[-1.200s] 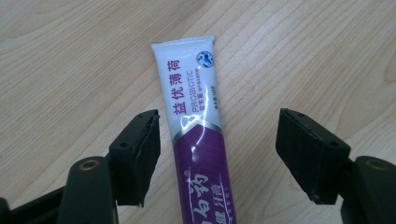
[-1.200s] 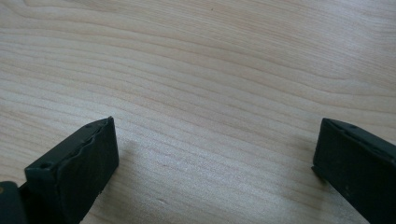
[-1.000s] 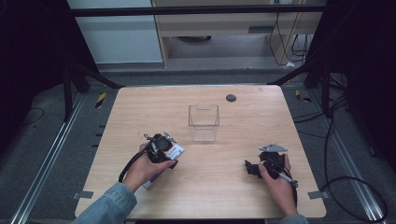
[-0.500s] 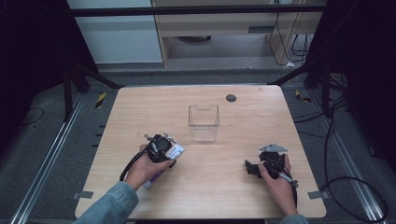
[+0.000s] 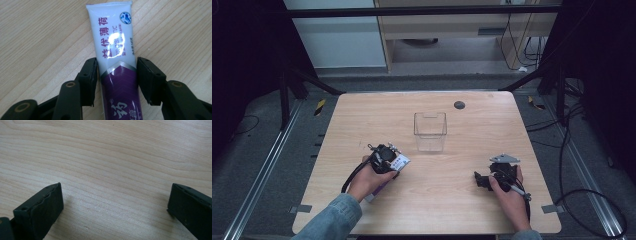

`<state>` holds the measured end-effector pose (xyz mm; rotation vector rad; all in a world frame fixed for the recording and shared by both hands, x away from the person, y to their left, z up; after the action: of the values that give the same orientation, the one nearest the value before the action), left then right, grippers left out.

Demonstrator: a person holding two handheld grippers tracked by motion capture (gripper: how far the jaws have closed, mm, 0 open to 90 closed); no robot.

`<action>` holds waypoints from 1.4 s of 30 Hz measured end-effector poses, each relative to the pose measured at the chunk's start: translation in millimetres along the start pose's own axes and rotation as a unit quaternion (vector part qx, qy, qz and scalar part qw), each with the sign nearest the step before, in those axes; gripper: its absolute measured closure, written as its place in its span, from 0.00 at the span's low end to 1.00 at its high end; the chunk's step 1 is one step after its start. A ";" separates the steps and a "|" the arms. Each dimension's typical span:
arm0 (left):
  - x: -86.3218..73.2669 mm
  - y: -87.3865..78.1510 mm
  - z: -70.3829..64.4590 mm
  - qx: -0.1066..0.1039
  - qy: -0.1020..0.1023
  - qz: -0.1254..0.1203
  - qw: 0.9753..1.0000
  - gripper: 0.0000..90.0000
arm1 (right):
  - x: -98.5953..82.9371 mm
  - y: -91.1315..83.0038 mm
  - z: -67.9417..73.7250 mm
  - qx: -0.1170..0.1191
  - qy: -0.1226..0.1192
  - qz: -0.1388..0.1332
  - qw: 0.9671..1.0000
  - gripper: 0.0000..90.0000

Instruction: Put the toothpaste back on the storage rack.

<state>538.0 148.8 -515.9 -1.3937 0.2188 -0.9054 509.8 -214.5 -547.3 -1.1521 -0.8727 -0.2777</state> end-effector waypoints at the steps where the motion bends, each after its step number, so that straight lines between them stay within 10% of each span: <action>1: 0.1 0.1 0.0 -0.001 -0.002 -0.001 1.000 0.58 | 0.0 0.0 0.0 0.000 0.000 0.000 1.000 0.00; 24: 4.7 -5.1 -1.6 -0.015 0.026 0.011 0.999 0.80 | 0.0 0.0 0.0 0.000 0.000 0.000 1.000 0.00; 42: 11.3 -34.8 9.3 -0.015 0.009 -0.059 0.998 0.87 | 0.0 0.0 0.1 0.000 0.000 0.000 1.000 0.00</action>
<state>536.7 151.4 -478.2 -1.4379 0.1653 -1.0148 509.8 -214.5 -547.3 -1.1517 -0.8725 -0.2775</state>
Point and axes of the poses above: each handheld gripper's, and its own axes: y roughly forward along the jaws, x roughly out of its top, z roughly to its left, the point moved 5 cm from there along y, roughly forward along the jaws, and after that the axes turned 11 degrees about x, right-handed, at the moved point
